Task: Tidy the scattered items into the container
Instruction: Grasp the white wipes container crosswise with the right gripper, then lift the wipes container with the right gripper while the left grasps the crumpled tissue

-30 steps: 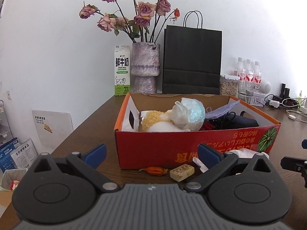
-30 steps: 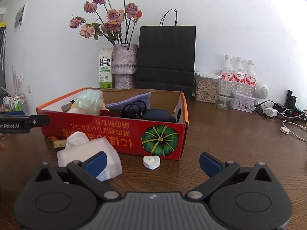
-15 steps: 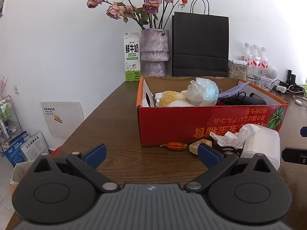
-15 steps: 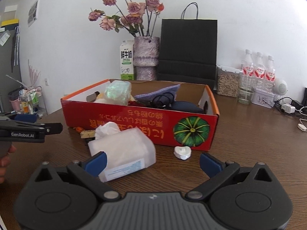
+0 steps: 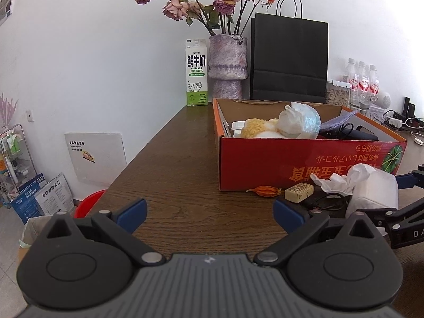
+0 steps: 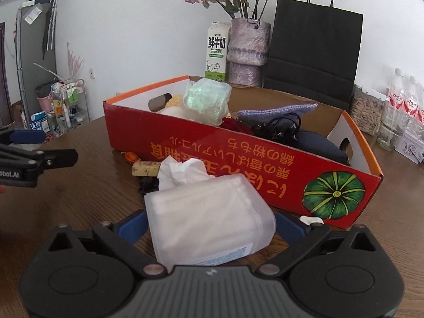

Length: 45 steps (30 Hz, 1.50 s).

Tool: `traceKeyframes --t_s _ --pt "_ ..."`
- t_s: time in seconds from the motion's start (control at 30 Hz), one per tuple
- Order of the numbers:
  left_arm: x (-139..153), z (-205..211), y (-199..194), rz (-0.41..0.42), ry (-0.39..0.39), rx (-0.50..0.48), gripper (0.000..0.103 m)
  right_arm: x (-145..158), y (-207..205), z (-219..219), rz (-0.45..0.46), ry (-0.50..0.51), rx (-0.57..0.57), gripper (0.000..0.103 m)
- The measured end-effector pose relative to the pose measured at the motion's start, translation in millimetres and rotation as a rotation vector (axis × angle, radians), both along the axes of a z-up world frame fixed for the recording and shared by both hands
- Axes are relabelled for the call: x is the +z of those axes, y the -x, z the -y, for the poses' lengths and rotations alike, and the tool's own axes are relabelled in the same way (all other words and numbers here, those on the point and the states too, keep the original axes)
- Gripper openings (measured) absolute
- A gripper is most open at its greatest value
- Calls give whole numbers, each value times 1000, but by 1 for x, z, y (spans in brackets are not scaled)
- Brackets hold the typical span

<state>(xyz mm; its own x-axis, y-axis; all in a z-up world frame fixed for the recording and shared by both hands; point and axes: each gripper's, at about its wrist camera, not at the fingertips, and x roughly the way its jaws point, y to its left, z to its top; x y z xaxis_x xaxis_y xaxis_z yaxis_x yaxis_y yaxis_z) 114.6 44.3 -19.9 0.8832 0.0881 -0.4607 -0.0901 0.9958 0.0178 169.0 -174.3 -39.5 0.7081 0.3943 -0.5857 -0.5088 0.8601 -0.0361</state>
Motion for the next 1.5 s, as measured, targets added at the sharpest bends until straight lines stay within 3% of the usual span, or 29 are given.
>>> traceKeyframes --t_s 0.57,1.0,1.23,1.5 --pt "0 37 -27 -48 -1 -105 103 13 26 55 124 -49 -233 85" --pt "4 101 -54 -71 -4 -250 103 18 27 83 180 -73 -313 85" --pt "-3 125 -74 -114 0 -244 103 23 18 94 210 -80 -342 85" --pt "-9 133 -79 -137 -9 -239 82 19 17 100 204 -124 -334 85"
